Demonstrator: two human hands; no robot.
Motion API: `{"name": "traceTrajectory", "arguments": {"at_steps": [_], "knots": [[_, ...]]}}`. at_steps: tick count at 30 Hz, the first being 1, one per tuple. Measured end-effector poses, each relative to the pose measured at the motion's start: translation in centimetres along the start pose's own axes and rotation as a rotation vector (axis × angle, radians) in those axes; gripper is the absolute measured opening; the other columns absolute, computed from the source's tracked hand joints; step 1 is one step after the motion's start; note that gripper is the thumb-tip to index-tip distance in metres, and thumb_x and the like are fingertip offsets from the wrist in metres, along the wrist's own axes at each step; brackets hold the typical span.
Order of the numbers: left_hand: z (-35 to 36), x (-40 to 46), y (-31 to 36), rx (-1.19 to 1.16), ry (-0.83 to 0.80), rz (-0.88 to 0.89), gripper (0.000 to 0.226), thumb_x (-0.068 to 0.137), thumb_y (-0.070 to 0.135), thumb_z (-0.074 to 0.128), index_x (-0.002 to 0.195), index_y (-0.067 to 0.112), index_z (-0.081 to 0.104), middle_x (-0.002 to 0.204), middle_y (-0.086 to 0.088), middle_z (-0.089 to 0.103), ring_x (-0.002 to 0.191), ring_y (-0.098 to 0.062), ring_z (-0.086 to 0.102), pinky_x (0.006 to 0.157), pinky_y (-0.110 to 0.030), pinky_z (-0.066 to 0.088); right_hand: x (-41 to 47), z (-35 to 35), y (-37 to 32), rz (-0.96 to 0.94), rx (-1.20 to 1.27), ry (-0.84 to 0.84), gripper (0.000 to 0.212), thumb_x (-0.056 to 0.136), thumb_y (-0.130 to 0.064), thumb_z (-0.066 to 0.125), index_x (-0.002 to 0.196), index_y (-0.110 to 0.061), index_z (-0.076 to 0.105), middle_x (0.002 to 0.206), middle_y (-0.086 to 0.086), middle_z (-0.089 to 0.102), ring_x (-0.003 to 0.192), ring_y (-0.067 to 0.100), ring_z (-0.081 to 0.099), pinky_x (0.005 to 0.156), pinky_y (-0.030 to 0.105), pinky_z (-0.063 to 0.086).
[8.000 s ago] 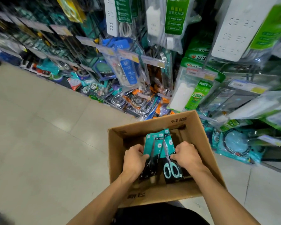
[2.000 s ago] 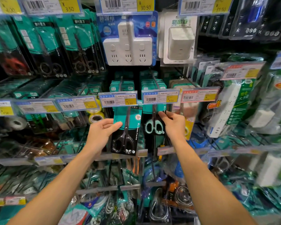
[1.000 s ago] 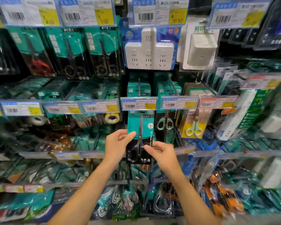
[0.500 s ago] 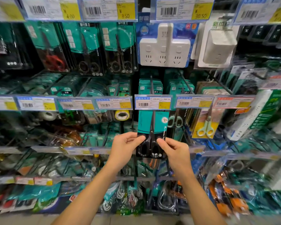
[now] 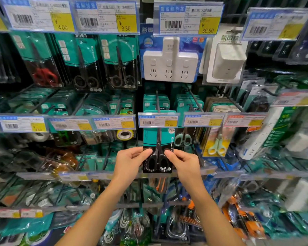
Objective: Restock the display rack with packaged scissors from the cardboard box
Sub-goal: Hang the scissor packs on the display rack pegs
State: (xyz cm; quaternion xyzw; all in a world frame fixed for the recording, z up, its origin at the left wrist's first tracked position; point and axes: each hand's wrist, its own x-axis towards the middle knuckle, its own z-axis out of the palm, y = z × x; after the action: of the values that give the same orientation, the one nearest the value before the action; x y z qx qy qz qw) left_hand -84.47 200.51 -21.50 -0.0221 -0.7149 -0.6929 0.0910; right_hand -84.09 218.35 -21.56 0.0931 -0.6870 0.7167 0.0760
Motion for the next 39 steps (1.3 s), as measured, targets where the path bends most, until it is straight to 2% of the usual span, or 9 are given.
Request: {"name": "traceTrajectory", "arguments": {"at_steps": [4, 9, 15, 18, 22, 24, 30, 34, 39], "knots": [[0.1, 0.4, -0.1, 0.004, -0.008, 0.034, 0.021, 0.085, 0.017, 0.076, 0.081, 0.037, 0.081, 0.087, 0.006, 0.079, 0.087, -0.01, 0.075, 0.074, -0.015, 0.056, 0.5, -0.2, 0.3, 0.004, -0.016, 0.017, 0.013, 0.091, -0.016, 0.067, 0.088, -0.012, 0.079, 0.084, 0.009, 0.077, 0.084, 0.025, 0.073, 0.074, 0.026, 0.057], [0.0, 0.5, -0.8, 0.026, -0.014, 0.021, 0.023, 0.085, 0.015, 0.075, 0.079, 0.037, 0.08, 0.086, 0.007, 0.079, 0.085, -0.008, 0.075, 0.074, -0.018, 0.057, 0.6, -0.3, 1.4, -0.02, -0.08, 0.03, 0.028, 0.092, -0.021, 0.067, 0.08, 0.003, 0.071, 0.08, 0.033, 0.064, 0.079, 0.047, 0.061, 0.073, 0.053, 0.051], [-0.1, 0.8, -1.1, 0.019, 0.004, 0.004, 0.015, 0.083, 0.015, 0.077, 0.083, 0.03, 0.08, 0.086, 0.005, 0.079, 0.086, -0.01, 0.075, 0.077, -0.021, 0.059, 0.9, 0.0, 1.4, -0.041, -0.149, 0.029, 0.026, 0.091, -0.021, 0.067, 0.071, -0.006, 0.071, 0.06, 0.011, 0.06, 0.06, 0.012, 0.053, 0.057, 0.033, 0.042], [0.2, 0.7, -1.1, 0.001, 0.017, 0.015, 0.028, 0.083, 0.013, 0.076, 0.072, 0.039, 0.079, 0.082, 0.01, 0.079, 0.081, -0.003, 0.074, 0.07, -0.011, 0.054, 1.0, 0.0, 1.7, -0.075, -0.171, 0.053, 0.032, 0.091, -0.02, 0.067, 0.064, -0.002, 0.064, 0.059, 0.016, 0.053, 0.058, 0.016, 0.047, 0.056, 0.04, 0.039], [0.5, 0.2, -1.9, -0.032, 0.019, 0.037, 0.012, 0.087, 0.019, 0.072, 0.09, 0.027, 0.081, 0.09, 0.002, 0.079, 0.09, -0.015, 0.076, 0.079, -0.027, 0.059, 0.8, -0.1, 2.0, -0.185, -0.243, 0.068, 0.03, 0.091, -0.022, 0.067, 0.064, -0.01, 0.066, 0.059, 0.005, 0.056, 0.055, 0.024, 0.051, 0.051, 0.04, 0.042], [0.6, 0.2, -2.0, -0.024, 0.02, 0.042, 0.012, 0.089, 0.02, 0.071, 0.096, 0.022, 0.081, 0.092, 0.001, 0.079, 0.091, -0.018, 0.075, 0.082, -0.032, 0.059, 1.0, -0.1, 2.1, -0.21, -0.276, 0.082, 0.031, 0.091, -0.024, 0.067, 0.062, -0.015, 0.064, 0.057, -0.002, 0.052, 0.052, 0.014, 0.047, 0.048, 0.034, 0.039], [0.7, 1.9, -2.5, 0.028, 0.037, 0.023, 0.01, 0.086, 0.021, 0.075, 0.094, 0.02, 0.08, 0.089, 0.005, 0.079, 0.089, -0.011, 0.075, 0.082, -0.024, 0.059, 2.4, -0.3, 2.7, -0.108, -0.25, 0.058, 0.024, 0.091, -0.025, 0.067, 0.068, -0.02, 0.072, 0.06, -0.003, 0.065, 0.058, 0.017, 0.059, 0.057, 0.036, 0.048], [0.5, 3.0, -2.6, 0.05, 0.066, 0.016, 0.01, 0.084, 0.024, 0.077, 0.083, 0.033, 0.079, 0.086, 0.01, 0.079, 0.087, -0.005, 0.074, 0.076, -0.012, 0.055, 3.7, -0.1, 3.5, -0.047, -0.24, 0.041, 0.032, 0.092, -0.029, 0.066, 0.078, -0.001, 0.072, 0.073, 0.024, 0.067, 0.07, 0.038, 0.062, 0.069, 0.051, 0.051], [1.0, 5.2, -3.7, 0.028, 0.166, -0.055, 0.01, 0.08, 0.023, 0.081, 0.087, 0.028, 0.076, 0.074, 0.022, 0.074, 0.078, 0.01, 0.069, 0.069, -0.006, 0.051, 5.0, 0.2, 3.7, -0.012, -0.185, 0.043, 0.015, 0.091, -0.027, 0.068, 0.088, -0.019, 0.079, 0.08, 0.001, 0.077, 0.08, 0.017, 0.072, 0.074, 0.037, 0.057]]}}
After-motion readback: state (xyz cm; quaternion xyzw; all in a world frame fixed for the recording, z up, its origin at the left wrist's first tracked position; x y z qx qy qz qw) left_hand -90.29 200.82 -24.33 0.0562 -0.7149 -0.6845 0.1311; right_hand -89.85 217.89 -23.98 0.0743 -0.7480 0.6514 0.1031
